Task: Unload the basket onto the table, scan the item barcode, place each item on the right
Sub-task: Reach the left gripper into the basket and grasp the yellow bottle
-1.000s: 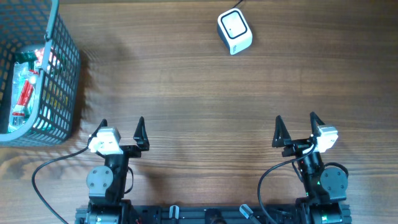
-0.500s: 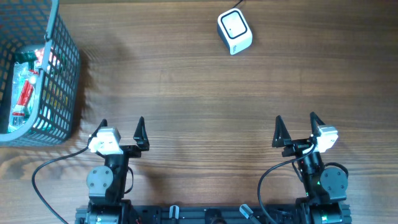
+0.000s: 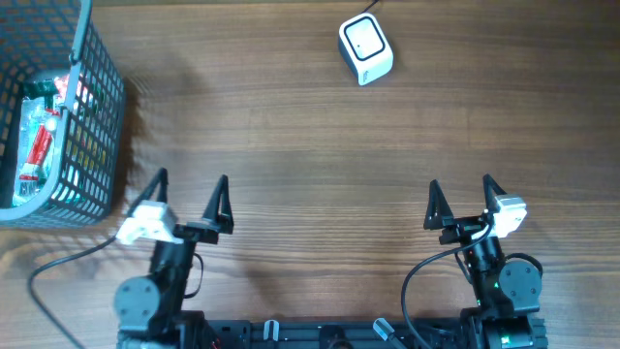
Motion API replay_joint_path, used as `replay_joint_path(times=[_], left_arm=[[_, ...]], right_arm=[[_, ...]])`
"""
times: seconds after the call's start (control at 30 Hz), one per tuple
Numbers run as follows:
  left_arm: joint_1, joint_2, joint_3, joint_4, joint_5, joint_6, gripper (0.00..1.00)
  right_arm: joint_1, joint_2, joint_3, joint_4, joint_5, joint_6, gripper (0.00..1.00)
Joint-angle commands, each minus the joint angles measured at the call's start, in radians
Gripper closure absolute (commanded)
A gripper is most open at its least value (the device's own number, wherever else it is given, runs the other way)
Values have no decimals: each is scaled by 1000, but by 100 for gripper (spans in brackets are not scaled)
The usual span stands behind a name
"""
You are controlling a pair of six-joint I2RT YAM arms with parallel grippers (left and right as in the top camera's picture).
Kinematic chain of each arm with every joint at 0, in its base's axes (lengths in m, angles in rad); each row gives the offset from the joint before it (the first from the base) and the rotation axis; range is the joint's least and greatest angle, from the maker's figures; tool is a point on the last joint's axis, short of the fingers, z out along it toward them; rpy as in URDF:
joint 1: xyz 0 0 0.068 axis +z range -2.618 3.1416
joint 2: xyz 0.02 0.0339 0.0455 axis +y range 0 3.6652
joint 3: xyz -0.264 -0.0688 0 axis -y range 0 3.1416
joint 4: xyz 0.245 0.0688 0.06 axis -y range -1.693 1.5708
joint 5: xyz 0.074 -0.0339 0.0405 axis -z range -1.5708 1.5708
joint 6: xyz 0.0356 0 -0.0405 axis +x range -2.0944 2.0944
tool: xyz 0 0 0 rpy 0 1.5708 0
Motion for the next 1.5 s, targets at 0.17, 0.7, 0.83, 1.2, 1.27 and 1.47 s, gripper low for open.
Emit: replay_joint_path(times=[0.17,0.7,0.83,1.2,1.27,1.47], left_arm=[[1,485,858,-552,6,10,0],[130,1492,2181,-1471,-273,93,0],[356,1534,2177,-1471,-272,89,0],[597,1740,2079,-1506,-272,115,0],[597,1771,2036,-1497,-272,147,0],[597,1831,1864,-1440,-229,249,0]], right_arm=[[4,-6,-1,2,14,8,0],[4,-6,-1,2,14,7,0],[4,-6,-1,2,14,7,0],[4,-6,-1,2,14,7,0],[4,-6,-1,2,14,7,0],[4,-6,-1,2,14,7,0]])
